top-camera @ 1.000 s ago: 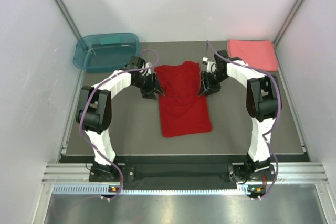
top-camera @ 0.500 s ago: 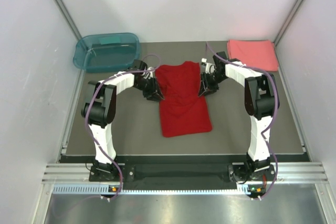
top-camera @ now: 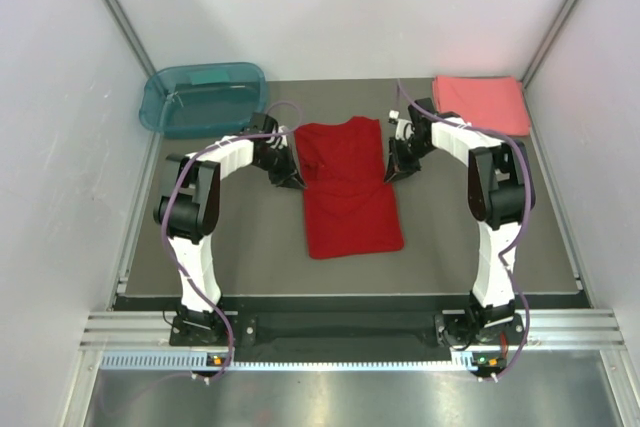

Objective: Fold and stack the t-shirts
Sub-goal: Fold the tshirt

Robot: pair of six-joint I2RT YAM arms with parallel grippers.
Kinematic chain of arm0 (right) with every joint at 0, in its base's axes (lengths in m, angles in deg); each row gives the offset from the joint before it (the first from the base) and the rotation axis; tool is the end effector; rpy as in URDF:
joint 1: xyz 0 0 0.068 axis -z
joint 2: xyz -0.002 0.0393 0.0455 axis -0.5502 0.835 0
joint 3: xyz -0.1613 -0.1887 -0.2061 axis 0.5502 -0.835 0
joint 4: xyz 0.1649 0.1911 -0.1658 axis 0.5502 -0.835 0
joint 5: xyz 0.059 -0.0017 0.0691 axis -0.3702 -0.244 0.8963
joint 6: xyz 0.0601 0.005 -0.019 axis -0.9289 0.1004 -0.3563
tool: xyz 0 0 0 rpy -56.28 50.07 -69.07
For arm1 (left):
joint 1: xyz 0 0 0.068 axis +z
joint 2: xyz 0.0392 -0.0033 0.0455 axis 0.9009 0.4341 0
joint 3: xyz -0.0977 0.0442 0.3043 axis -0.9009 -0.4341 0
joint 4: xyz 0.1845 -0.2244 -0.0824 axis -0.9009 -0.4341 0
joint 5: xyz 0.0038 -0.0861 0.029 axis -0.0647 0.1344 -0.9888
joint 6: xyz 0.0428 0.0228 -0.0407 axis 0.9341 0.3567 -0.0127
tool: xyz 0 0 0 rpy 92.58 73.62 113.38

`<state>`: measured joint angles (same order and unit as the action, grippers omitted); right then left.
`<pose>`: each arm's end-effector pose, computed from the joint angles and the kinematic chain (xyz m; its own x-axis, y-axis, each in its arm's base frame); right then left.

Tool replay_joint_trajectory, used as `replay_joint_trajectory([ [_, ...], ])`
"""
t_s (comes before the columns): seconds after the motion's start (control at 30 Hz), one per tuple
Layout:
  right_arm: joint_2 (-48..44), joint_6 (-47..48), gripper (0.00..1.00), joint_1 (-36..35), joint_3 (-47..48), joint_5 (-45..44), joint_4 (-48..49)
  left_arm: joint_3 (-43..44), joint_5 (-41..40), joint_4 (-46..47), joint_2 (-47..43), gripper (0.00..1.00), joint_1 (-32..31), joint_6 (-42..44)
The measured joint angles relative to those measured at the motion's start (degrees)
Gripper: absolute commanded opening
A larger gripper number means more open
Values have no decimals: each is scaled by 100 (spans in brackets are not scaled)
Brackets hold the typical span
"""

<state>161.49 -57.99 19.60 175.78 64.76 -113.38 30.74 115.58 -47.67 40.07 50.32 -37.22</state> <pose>0.4719 0.1395 0.1724 -0.9618 -0.1294 -0.2410 -0.2347 0.8432 0.4837 0.4463 -0.1364 0.1667 -0.9718 -0.1945 -0.1335 -0.0755 0.7926 -0.6050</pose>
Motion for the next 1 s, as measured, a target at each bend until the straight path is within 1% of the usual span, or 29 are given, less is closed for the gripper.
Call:
replay_joint_trajectory([
  [0.1,-42,-46,0,9,-35,-46,17,0,-52,-7,0,0,2,9],
  [0.17,-46,-57,3,9,-35,-31,44,0,-61,-9,0,1,2,24],
  [0.2,-46,-63,6,9,-35,-15,50,4,-72,-17,0,13,2,33],
  [0.23,-44,-79,11,9,-33,2,50,22,-85,-44,9,18,2,74],
  [0.27,-44,-94,20,9,-26,15,48,44,-107,-70,11,25,2,87],
  [0.3,-44,-111,23,9,-22,24,52,68,-151,-98,11,38,2,92],
  [0.33,-44,-118,27,9,-11,17,50,103,-192,-140,13,43,4,133],
  [0.37,-39,-120,35,11,20,7,42,155,-260,-210,13,46,9,144],
  [0.43,-39,-131,41,17,79,-37,26,273,-428,-352,13,52,15,181],
  [0.47,-39,-131,45,17,127,-96,-11,321,-503,-404,13,52,17,205],
  [0.53,-42,-122,51,20,212,-249,-103,420,-680,-557,-2,53,22,273],
  [0.63,-111,-76,54,20,240,-494,-258,420,-863,-804,-144,54,31,411],
  [0.73,-372,-48,55,20,109,-693,-380,197,-940,-925,-555,54,31,527],
  [0.83,-857,-35,54,17,-219,-772,-452,-310,-916,-970,-1320,52,31,564],
  [0.93,-1198,-48,49,-28,-341,-715,-470,-728,-667,-850,-1961,47,20,507],
  [0.97,-1241,-79,43,-46,-341,-638,-422,-807,-474,-754,-2090,43,11,413],
  [1.0,-1261,-98,40,-68,-337,-538,-372,-817,-372,-664,-2103,42,-9,356],
])
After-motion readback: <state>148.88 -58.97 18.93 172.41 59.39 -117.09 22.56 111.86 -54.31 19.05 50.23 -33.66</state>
